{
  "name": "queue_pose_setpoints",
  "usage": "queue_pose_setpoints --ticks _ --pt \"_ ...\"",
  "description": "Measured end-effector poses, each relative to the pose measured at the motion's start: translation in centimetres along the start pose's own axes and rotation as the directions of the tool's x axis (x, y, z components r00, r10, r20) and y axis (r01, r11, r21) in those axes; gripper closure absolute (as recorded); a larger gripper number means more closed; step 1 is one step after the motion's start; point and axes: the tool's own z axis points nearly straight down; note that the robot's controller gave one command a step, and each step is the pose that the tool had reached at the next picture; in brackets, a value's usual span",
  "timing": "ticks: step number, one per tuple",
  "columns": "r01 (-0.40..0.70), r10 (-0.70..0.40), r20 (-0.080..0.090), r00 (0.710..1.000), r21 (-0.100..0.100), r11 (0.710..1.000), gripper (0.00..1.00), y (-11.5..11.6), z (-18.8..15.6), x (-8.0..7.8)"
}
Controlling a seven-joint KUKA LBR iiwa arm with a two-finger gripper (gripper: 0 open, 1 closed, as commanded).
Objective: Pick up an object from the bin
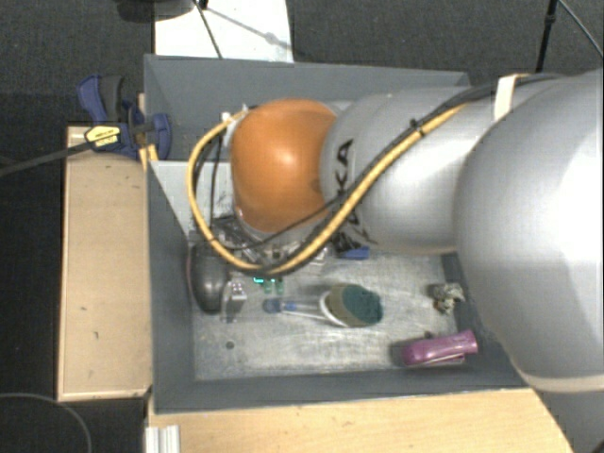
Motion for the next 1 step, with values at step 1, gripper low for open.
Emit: queue_pose_setpoints --ticks 1 --pt "0.165 -0.165 0.011 0.986 0.0 0.986 0.0 -2.1 5.1 -1.79"
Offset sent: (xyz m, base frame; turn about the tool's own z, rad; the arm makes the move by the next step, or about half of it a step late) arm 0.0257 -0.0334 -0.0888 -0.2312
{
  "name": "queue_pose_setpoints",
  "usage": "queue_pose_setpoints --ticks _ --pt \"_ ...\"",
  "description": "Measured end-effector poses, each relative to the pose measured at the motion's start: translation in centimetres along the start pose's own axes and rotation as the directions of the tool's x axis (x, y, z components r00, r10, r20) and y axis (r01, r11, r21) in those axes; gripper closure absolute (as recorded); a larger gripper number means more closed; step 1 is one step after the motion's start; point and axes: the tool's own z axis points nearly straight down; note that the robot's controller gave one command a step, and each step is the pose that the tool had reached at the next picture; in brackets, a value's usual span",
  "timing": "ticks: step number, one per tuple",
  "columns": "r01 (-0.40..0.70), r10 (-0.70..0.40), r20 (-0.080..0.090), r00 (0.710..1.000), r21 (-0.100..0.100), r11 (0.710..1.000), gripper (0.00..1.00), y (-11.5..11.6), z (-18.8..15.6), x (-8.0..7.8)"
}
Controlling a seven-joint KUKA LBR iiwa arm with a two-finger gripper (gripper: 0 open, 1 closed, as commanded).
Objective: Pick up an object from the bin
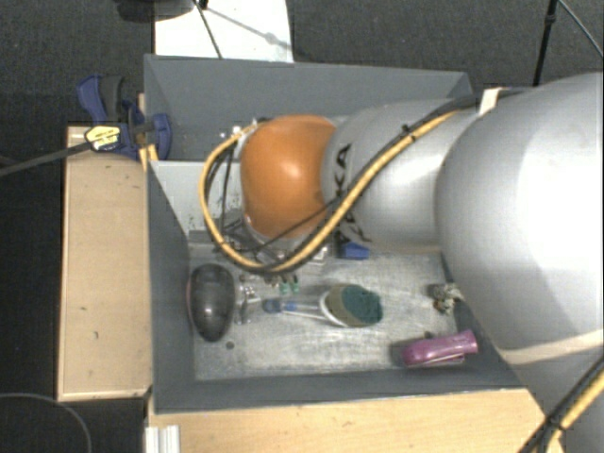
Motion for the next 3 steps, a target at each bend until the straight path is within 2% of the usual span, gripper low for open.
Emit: queue_pose_setpoints --ticks 1,2,3 --pt "-0.098 0.098 -0.009 0.995 0.005 0.995 0.0 -9.2 2.9 4.5" --pt "-0.097 0.097 -0.004 0.995 0.001 0.995 1.0 -8.7 2.8 4.3" --pt "0.217 -0.217 0.003 0.976 0.001 0.976 1.0 -8.6 -9.3 4.6"
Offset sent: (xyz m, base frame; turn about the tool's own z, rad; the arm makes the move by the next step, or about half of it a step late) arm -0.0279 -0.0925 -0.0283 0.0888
